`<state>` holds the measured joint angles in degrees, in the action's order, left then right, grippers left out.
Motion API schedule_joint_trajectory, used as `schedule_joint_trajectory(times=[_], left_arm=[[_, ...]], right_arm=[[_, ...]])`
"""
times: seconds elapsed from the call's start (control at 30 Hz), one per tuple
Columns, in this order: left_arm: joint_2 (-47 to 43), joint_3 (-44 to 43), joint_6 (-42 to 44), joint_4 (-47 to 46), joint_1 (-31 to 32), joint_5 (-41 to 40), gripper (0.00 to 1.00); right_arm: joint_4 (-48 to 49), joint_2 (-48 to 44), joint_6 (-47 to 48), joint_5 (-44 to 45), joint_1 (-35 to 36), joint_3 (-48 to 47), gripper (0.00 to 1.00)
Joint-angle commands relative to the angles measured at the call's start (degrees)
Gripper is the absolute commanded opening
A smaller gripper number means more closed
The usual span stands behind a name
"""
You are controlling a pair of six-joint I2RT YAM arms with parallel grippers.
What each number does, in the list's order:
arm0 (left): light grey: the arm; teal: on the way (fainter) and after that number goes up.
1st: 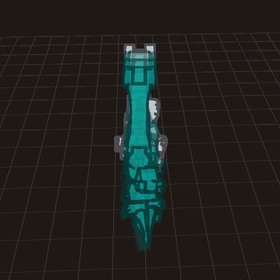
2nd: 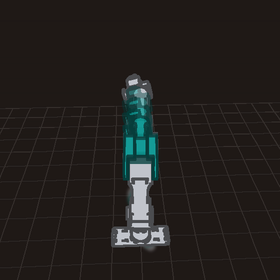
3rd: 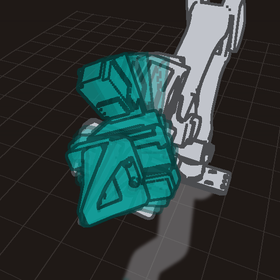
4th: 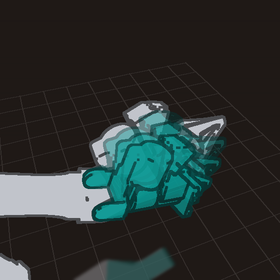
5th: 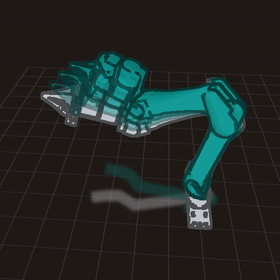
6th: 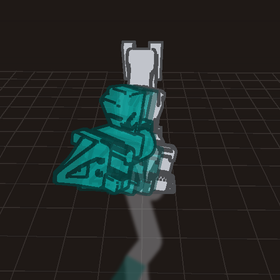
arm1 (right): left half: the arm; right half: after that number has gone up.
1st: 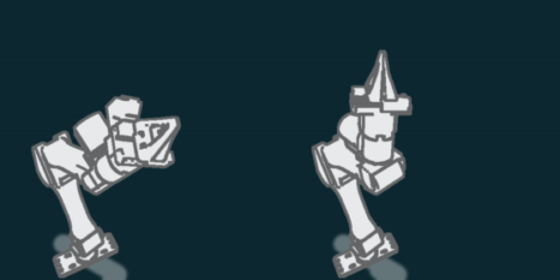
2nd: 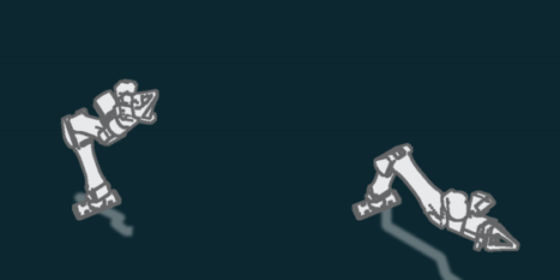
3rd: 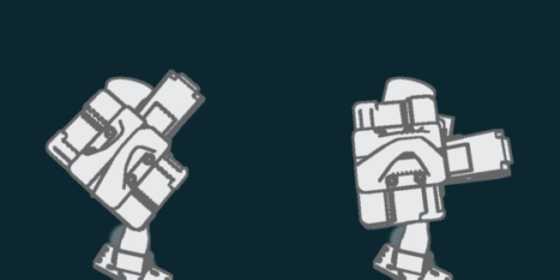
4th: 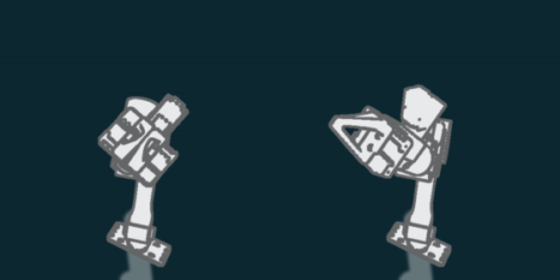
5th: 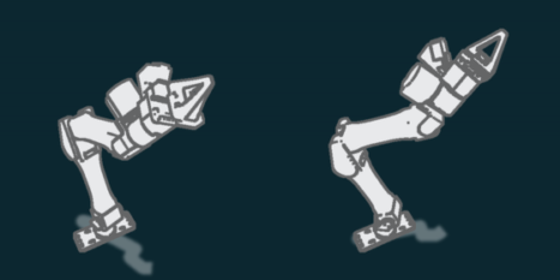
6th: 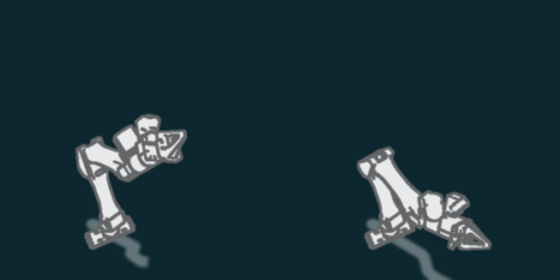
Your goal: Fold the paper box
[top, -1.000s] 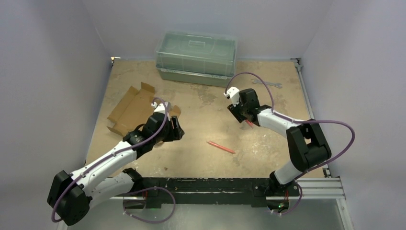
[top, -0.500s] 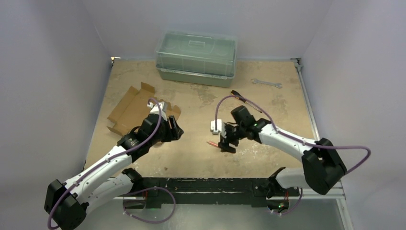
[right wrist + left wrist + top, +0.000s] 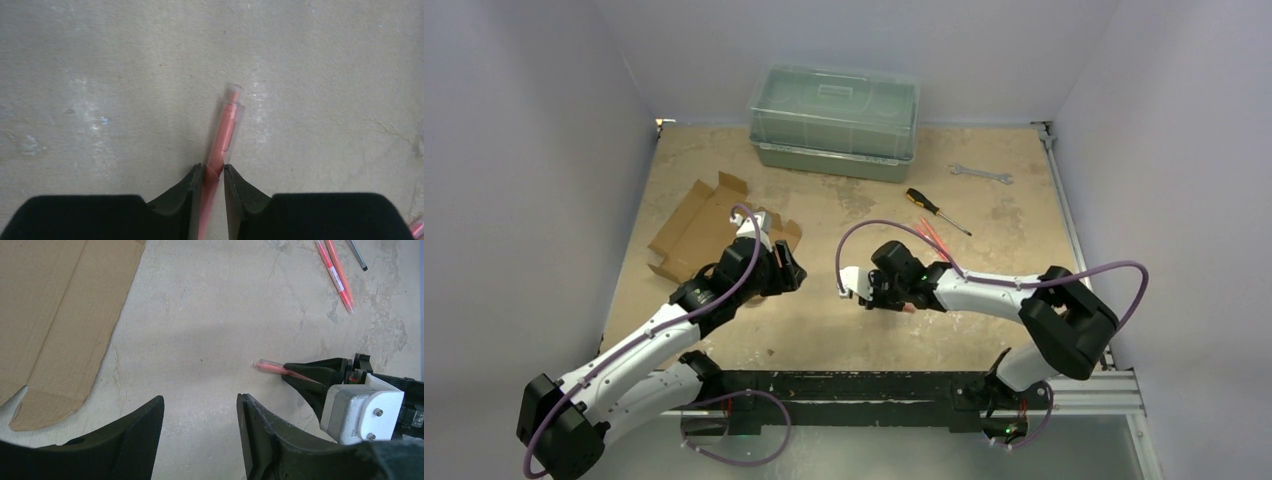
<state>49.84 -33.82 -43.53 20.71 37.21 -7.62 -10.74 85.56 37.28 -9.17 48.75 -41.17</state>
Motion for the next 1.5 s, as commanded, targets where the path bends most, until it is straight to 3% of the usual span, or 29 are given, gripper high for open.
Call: schedule_joint_trajectory(times=[0.0, 0.1, 0.2, 0.37, 0.5, 0.57, 0.73, 0.93, 1.07, 1.27, 1.4, 1.47], left_arm=[[-0.6, 0.7, -0.3, -0.5, 0.1, -1.1, 0.55], [-0.8, 0.9, 0.0, -0.5, 0.1, -1.1, 0.55], [-1.3, 1.7, 0.4, -0.6, 0.1, -0.9, 0.55], [-0.9, 3.0, 0.4, -2.3, 0.1, -0.2, 0.55], [1.0, 2.8, 0.3, -3.8, 0.1, 0.8, 0.54], [1.4, 2.7, 0.3, -3.9, 0.1, 1.3, 0.54], [0.4, 3.0, 0.7, -3.3, 0.1, 1.8, 0.54], [5.2, -0.7, 6.6, -1.1, 0.1, 0.0, 0.55], [15.7, -11.8, 12.6, 7.8, 0.1, -7.9, 0.55], [35.8, -25.7, 20.7, 20.0, 0.2, -20.6, 0.49], [41.0, -28.9, 25.3, 25.4, 1.2, -30.7, 0.46], [41.2, -27.9, 28.9, 26.9, 1.5, -34.2, 0.4]], right_arm=[[0.6, 1.8, -1.0, 6.8, -0.3, -0.6, 0.16], [-0.3, 3.1, -4.6, 2.5, -3.9, -2.5, 0.0], [0.6, 3.1, -9.8, 2.2, -11.8, -5.2, 0.0], [7.7, 0.6, -16.1, 9.9, -20.0, -4.4, 0.02], [9.9, 0.1, -16.6, 14.3, -21.4, -3.8, 0.43], [9.9, -0.7, -16.8, 14.0, -22.3, -3.8, 0.58], [8.4, -5.9, -16.7, 9.9, -26.0, -3.8, 0.75], [-4.7, -14.7, -8.8, -16.4, -30.4, -5.8, 0.94], [-9.7, -21.3, -5.9, -29.2, -34.2, -5.6, 0.99], [-8.0, -24.9, -6.3, -31.2, -37.8, -2.5, 0.99], [-8.1, -24.5, -6.2, -31.0, -38.3, -2.6, 0.99], [-8.2, -24.6, -5.7, -30.8, -38.3, -2.6, 0.99]])
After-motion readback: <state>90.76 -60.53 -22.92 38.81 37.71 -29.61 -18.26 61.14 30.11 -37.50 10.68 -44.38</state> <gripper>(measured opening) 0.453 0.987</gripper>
